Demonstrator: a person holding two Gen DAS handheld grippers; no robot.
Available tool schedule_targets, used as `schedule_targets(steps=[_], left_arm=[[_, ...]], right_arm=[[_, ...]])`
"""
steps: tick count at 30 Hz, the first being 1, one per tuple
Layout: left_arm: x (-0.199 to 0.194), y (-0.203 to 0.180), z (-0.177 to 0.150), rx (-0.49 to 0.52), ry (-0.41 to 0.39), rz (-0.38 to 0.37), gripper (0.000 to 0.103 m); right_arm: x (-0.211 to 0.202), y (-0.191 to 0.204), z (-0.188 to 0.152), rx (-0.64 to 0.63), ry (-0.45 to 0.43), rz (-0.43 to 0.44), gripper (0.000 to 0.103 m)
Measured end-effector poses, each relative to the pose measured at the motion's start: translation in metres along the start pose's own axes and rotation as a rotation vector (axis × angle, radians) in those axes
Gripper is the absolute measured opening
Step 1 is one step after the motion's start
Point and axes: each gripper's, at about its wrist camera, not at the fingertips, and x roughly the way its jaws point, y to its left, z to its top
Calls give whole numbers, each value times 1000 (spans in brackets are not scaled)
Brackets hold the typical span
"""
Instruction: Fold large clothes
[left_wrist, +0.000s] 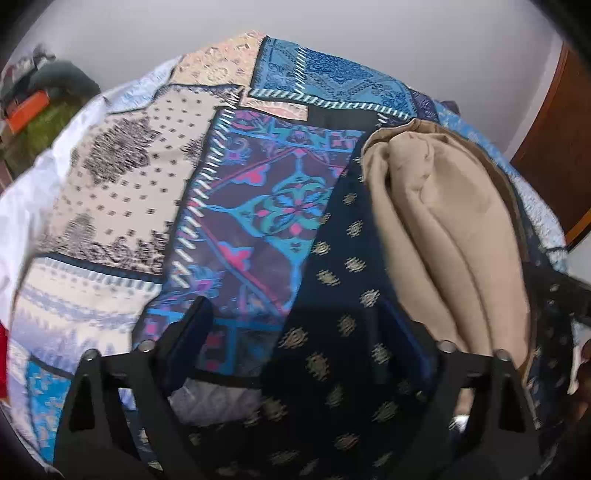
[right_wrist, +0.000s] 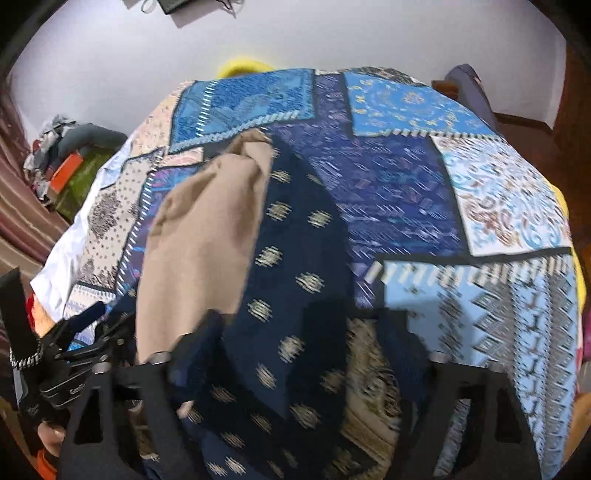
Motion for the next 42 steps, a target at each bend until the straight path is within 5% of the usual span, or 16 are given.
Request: schedule_targets(steps=[5,7,17,22,27,35,39,40,42], left_arm=[[-6,-11,-3,11,20,-106,18],[-16,-22,-8,72,11,-80,6],[-132,-26,-48,227,-90,-112,4],[-174,-16,-100,247,-61,-137,4],[-175,-7,-166,245,36,-141,4],[-131,2,-229,217,173,-73,5],[-123,6,-237,183,160,-70,5],[-122,8,-237,168,162,-72,5],[-120,9,-239,162,163,-66,6]], right_arm=[[-3,15,-3,-60,-16,34,18],[-9,20,-7,-93,-22,38,12],[-105,53,-59,-242,-103,93,9],[-152,73,-115,-296,-85,151,9],[-165,81,-181,-321,-31,144,9],[-139,70,-249,-396,77,-119,10],[-139,62,-257,-422,102,-156,11],[-141,62,-258,-426,101,-168,14],[-144,60,-259,-441,87,-230,37]])
